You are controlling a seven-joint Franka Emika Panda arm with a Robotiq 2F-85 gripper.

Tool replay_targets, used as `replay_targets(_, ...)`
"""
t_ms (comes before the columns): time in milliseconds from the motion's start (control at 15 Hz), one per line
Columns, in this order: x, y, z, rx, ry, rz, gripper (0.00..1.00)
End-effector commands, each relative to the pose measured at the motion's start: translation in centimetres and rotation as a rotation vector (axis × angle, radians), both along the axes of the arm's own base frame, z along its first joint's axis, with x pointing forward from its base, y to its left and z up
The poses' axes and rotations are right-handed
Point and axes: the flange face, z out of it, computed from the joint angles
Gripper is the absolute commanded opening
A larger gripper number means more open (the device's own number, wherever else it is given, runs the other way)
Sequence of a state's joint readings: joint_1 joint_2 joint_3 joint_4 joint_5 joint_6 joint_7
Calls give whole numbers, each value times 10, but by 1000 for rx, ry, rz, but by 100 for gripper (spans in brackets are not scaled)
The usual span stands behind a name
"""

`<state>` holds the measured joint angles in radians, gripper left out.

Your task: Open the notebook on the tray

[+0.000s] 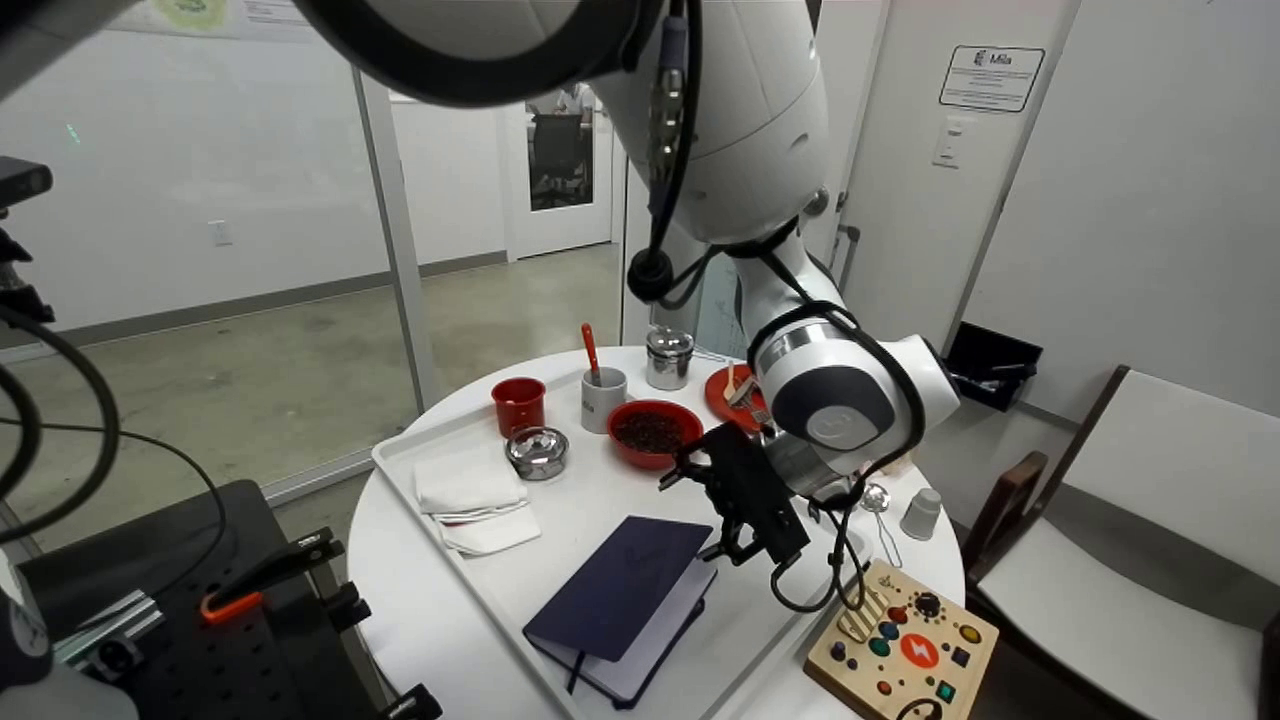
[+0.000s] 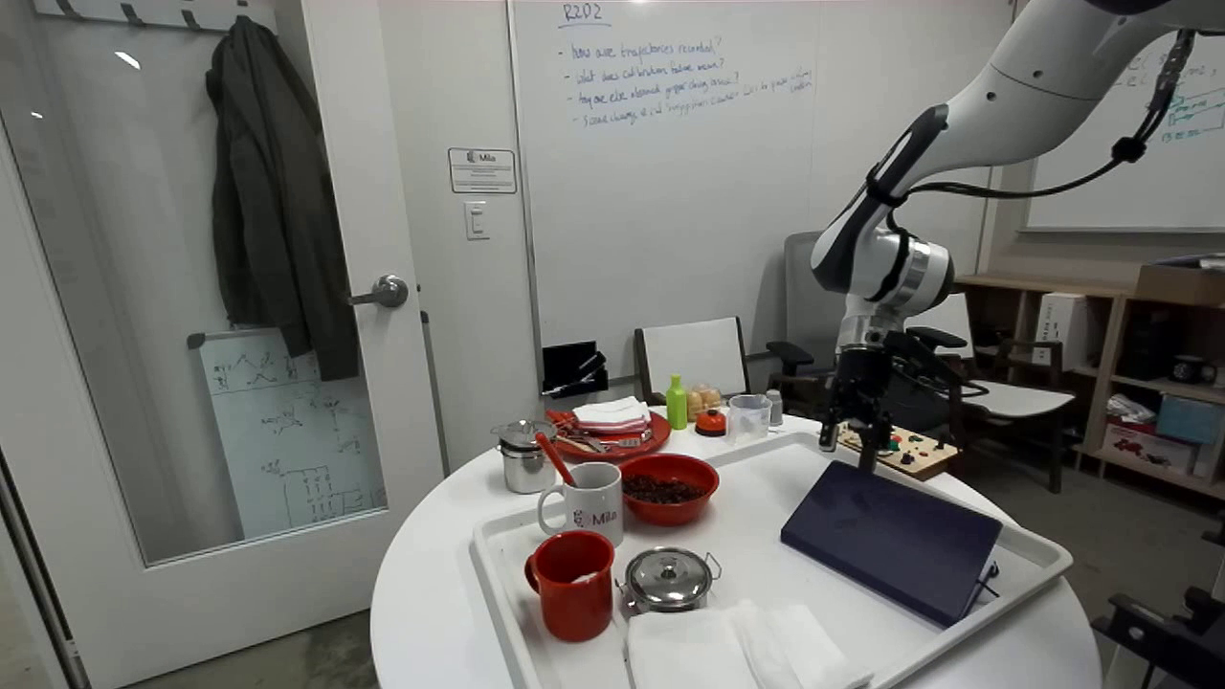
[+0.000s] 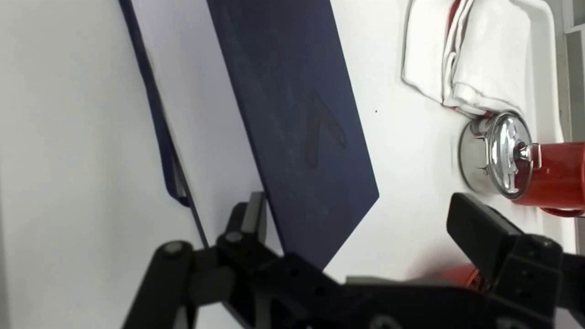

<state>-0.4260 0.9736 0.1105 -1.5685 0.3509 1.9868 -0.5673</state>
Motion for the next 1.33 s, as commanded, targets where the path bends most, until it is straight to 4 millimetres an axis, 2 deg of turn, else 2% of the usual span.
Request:
replay_targets(0, -13, 12, 17, 30, -1, 53, 100)
replay_targets(600, -28, 33, 38, 68, -21, 149, 100)
replay_targets(1067, -32, 60, 63, 91, -43, 263, 100)
replay_targets(1267, -32, 74, 65, 109, -22, 317, 100)
